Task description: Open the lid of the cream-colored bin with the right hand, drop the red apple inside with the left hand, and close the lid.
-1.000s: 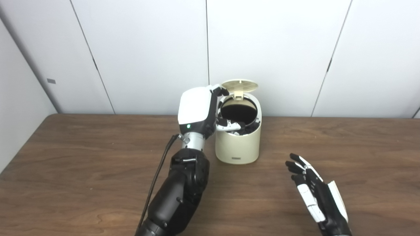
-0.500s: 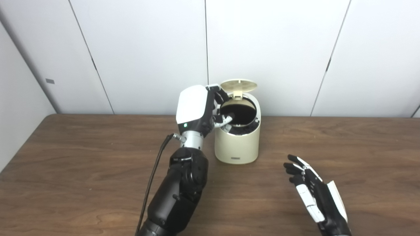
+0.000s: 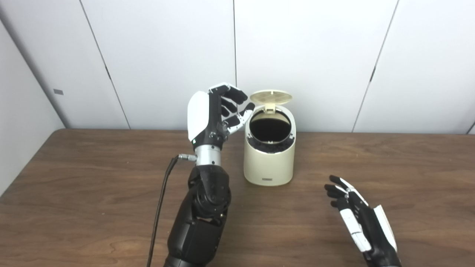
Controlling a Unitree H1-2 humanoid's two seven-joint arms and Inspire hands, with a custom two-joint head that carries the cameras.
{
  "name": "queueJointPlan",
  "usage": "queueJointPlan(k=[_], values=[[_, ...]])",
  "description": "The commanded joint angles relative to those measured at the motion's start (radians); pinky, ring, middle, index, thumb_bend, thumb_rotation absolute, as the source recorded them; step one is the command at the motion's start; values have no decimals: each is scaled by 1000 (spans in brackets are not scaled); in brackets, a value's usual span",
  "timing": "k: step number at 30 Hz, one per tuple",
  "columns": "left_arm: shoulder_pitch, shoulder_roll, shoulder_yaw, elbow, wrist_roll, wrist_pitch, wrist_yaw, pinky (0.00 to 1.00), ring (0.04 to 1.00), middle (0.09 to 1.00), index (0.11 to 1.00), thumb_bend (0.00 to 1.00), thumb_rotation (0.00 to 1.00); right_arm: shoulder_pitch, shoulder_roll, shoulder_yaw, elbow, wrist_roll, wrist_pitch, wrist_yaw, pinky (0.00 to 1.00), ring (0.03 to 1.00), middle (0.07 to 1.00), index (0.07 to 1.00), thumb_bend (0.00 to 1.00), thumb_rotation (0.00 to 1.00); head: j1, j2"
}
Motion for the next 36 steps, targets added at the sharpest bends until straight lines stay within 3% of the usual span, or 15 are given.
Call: queueJointPlan(k=[1,5,11,14,17,18,19,21,22,25,27,29,36], values=[[-17,4,21,-59,-26,-33,15,337,429,518,494,475,0,-21,-5,-2,-27,9,-28,-1,743,801,805,859,469,995,1,1],[51,25,42,-145,-79,-43,-25,324,435,520,497,474,0,-22,-8,-8,-30,26,-29,0,753,801,809,872,451,994,-1,0],[205,98,85,-252,-216,-23,-146,338,443,507,499,478,0,-45,-10,-32,-30,59,-26,-8,760,811,823,865,457,914,-1,-3],[279,138,98,-279,-257,-39,-184,406,427,494,522,499,0,-68,-11,-43,-25,56,-30,-15,761,830,838,865,481,916,2,3],[348,159,107,-301,-292,-72,-199,421,493,480,520,511,0,-103,-6,-53,-15,69,-40,-19,792,862,863,871,488,931,-2,4],[367,161,111,-310,-315,-74,-206,446,523,551,509,505,40,-117,-4,-56,-11,76,-39,-19,794,866,867,870,491,932,-2,4],[391,166,115,-323,-342,-71,-223,488,574,622,624,530,228,-135,-3,-58,-7,81,-40,-19,790,868,871,869,489,932,-3,9],[434,190,113,-348,-400,-53,-280,603,681,728,755,550,441,-173,-16,-56,4,43,-40,-27,788,874,877,872,490,946,-2,15],[453,199,113,-358,-438,-45,-311,719,769,805,836,549,543,-194,-28,-52,8,10,-34,-31,786,876,879,879,508,978,-2,16],[492,204,113,-361,-531,-35,-370,897,924,948,973,577,721,-253,-50,-48,21,-69,-4,-39,818,878,883,891,523,998,-6,21],[516,202,109,-350,-548,-49,-381,957,975,987,993,595,778,-300,-64,-44,29,-86,23,-22,826,874,886,890,525,999,-11,24],[541,195,108,-340,-556,-64,-383,985,994,998,999,615,821,-352,-78,-36,34,-94,51,-1,737,822,877,883,534,977,-15,28],[590,183,105,-300,-570,-108,-385,1000,1000,1000,1000,629,885,-531,-105,-12,54,-123,159,44,765,850,893,889,516,869,-28,37]])
